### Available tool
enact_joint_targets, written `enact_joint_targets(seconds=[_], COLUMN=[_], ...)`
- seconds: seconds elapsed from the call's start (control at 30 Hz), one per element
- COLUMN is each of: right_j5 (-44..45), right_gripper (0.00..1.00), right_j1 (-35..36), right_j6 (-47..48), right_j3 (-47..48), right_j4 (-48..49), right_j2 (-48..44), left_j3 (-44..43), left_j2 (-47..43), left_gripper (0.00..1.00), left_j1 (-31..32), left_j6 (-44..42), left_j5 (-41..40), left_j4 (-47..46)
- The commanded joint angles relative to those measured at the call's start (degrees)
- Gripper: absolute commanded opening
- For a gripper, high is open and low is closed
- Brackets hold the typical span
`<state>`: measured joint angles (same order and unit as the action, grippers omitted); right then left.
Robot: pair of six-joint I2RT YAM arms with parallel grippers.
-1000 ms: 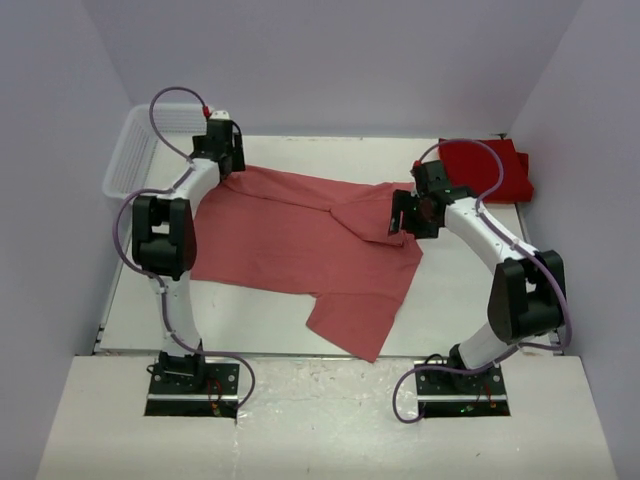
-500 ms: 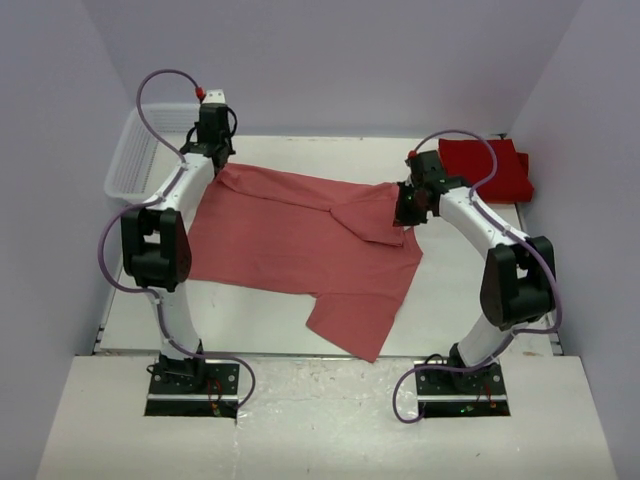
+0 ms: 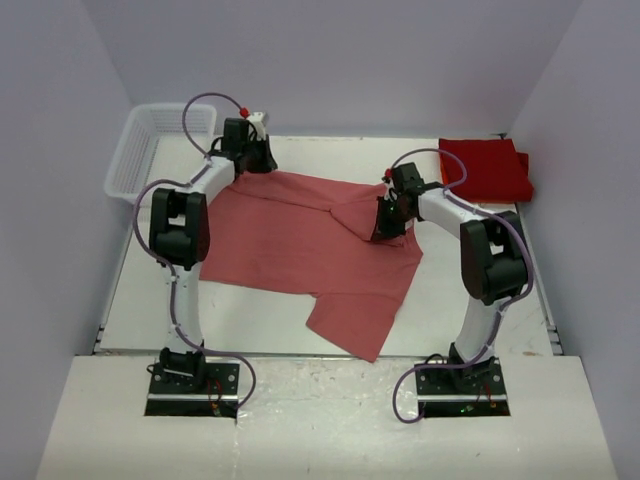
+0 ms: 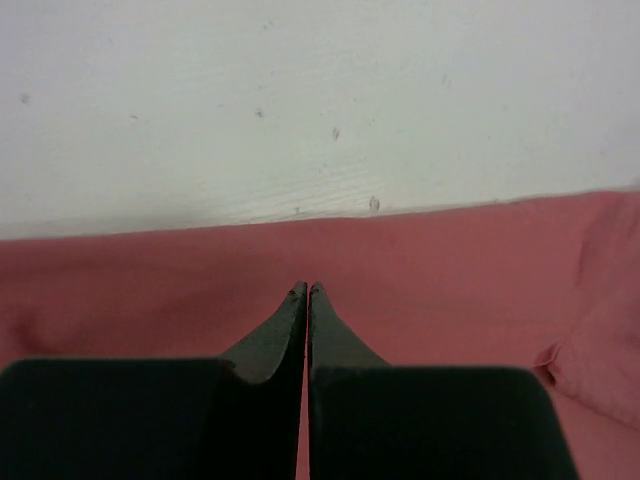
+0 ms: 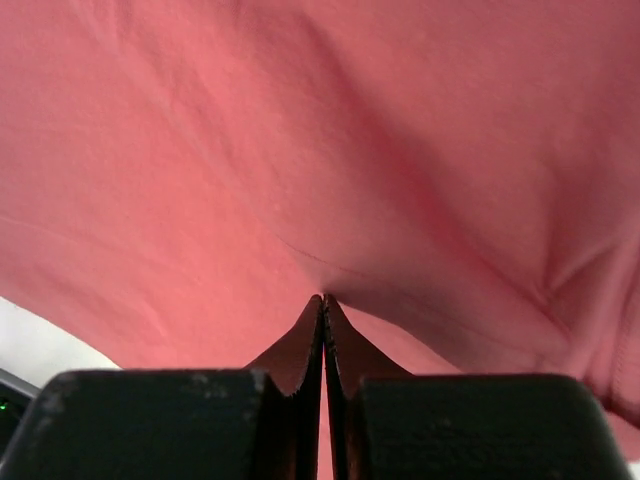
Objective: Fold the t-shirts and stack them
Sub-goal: Fold the flattened tshirt in 1/3 of the way
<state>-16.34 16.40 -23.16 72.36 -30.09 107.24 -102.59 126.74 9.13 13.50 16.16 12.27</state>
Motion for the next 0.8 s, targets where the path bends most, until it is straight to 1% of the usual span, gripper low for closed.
enact_joint_targets(seconds=[0.0,0.03,0.1,0.2,0.23,0.27,0.4,0.5,0.6,0.63,0.77], right_j5=[-2.7,-3.1,-3.3,-3.6,-3.1,-2.3,6.7,11.7,12.6,14.6,18.7], right_gripper=[0.0,0.0,0.0,0.0,0.0,0.0,0.0,0.0,0.0,0.0,0.0], right_j1=[0.6,0.8,0.8,0.8,0.8,0.8,0.8,0.8,0.6,0.6,0.6], right_j6=[-1.4,-1.1,-1.6,-2.0,-2.2,-2.7,-4.1,-6.0,-7.3,-9.0,-12.2], right_j3=[4.9,6.7,7.4,9.5,10.7,11.3,16.0,16.1,16.1,16.3,18.7], right_j4=[2.5,2.4,3.1,2.2,1.6,0.3,-6.4,-7.2,-7.6,-8.5,-12.3], right_j2=[3.0,3.7,4.6,7.1,7.8,8.5,12.7,13.3,13.7,13.5,14.1], left_j3=[-3.2,-3.8,-3.9,-4.6,-5.3,-6.7,-8.4,-4.3,2.3,5.6,9.2], left_j2=[5.1,6.1,8.4,11.2,11.9,13.1,14.1,11.4,7.1,5.0,3.0], left_gripper=[0.0,0.0,0.0,0.0,0.0,0.0,0.0,0.0,0.0,0.0,0.0], left_j1=[-0.1,-0.1,0.1,0.1,0.2,0.4,0.9,1.2,1.9,2.3,5.6], left_j6=[2.2,2.3,2.1,1.3,1.0,0.4,-0.4,0.0,1.3,1.6,2.0], left_j5=[6.8,6.4,5.8,2.3,-0.9,-2.3,-11.3,-12.6,-14.1,-14.8,-15.8], left_j4=[-1.6,-1.6,-2.2,-1.1,-0.2,2.3,8.5,9.1,7.9,6.7,6.6])
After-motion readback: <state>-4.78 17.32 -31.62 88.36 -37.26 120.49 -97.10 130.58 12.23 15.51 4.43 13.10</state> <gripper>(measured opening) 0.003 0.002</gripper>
